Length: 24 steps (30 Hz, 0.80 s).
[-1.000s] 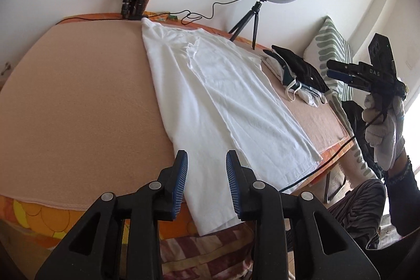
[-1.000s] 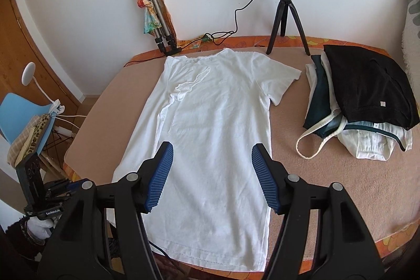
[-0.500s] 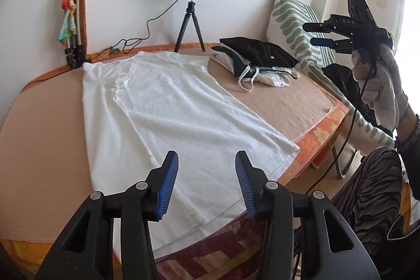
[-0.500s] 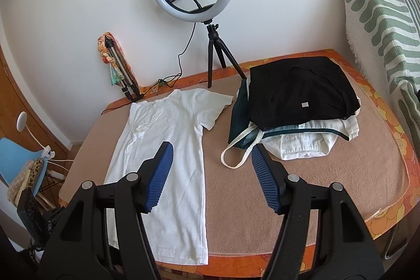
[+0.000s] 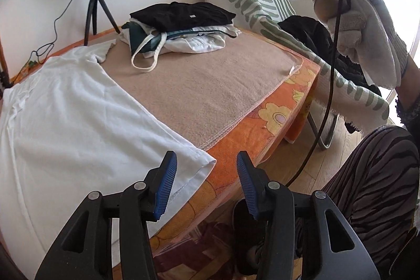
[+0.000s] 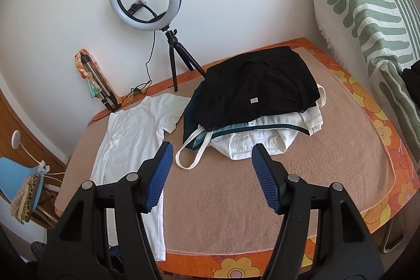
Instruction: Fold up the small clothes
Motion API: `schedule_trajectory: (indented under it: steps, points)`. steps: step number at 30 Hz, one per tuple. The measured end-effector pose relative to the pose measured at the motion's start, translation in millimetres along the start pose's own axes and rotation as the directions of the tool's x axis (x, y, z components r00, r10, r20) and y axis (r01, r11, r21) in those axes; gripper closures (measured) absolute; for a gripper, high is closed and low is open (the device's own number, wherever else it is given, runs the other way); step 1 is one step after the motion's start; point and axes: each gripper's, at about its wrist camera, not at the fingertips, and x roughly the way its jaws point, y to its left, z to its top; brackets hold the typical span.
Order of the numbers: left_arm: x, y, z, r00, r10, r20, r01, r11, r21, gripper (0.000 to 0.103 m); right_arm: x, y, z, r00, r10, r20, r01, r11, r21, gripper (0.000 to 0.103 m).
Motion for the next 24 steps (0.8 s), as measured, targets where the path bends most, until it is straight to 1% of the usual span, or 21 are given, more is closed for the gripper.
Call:
schedule_trajectory:
  steps: [3, 6, 8, 10, 11, 12, 13, 14, 16, 20, 24]
  points:
    - [14, -3, 0, 0.998, 0.051, -0.032, -0.051, 0.999, 0.016, 0.057, 6, -7, 4, 1.0, -0.006, -0.011, 0.006, 1.0, -0.004, 0.038]
    - [23, 2, -1, 0.996, 0.075, -0.055, -0.076, 0.997, -0.013, 0.057, 15, -8, 8, 1.0, 0.002, -0.024, -0.002, 1.0, -0.011, 0.038]
    - [24, 4, -3, 0.994, 0.1, -0.046, -0.101, 0.995, -0.013, 0.057, 23, -6, 11, 0.999, 0.008, -0.033, -0.009, 1.0, -0.018, 0.038]
    - [24, 2, -5, 0.993, 0.11, -0.033, -0.11, 0.994, -0.003, 0.058, 33, -1, 14, 0.999, 0.018, -0.046, -0.019, 0.999, -0.028, 0.038]
    - [25, 1, -6, 0.992, 0.12, -0.025, -0.12, 0.993, 0.006, 0.061, 38, 1, 15, 0.998, 0.023, -0.053, -0.025, 0.999, -0.033, 0.038]
    - [24, 1, -7, 0.992, 0.127, -0.012, -0.127, 0.992, 0.013, 0.071, 43, 4, 17, 0.998, 0.027, -0.059, -0.03, 0.999, -0.037, 0.038]
    - [24, 4, -7, 0.993, 0.118, 0.002, -0.118, 0.993, 0.003, 0.084, 47, 8, 19, 0.997, 0.031, -0.065, -0.034, 0.999, -0.043, 0.038]
    - [23, 9, -7, 0.996, 0.093, 0.01, -0.093, 0.995, -0.025, 0.092, 52, 11, 20, 0.997, 0.035, -0.071, -0.039, 0.998, -0.048, 0.038]
    - [21, 23, -5, 0.999, 0.04, 0.015, -0.039, 0.994, -0.106, 0.099, 62, 19, 25, 0.995, 0.049, -0.087, -0.055, 0.997, -0.06, 0.038]
    - [11, 37, -7, 0.999, -0.002, 0.052, 0.013, 0.98, -0.201, 0.101, 84, 41, 38, 0.991, 0.067, -0.12, -0.08, 0.991, -0.107, 0.038]
    - [-5, 42, -7, 0.993, -0.01, 0.115, 0.039, 0.966, -0.257, 0.101, 116, 67, 57, 0.981, 0.103, -0.165, -0.127, 0.982, -0.143, 0.038]
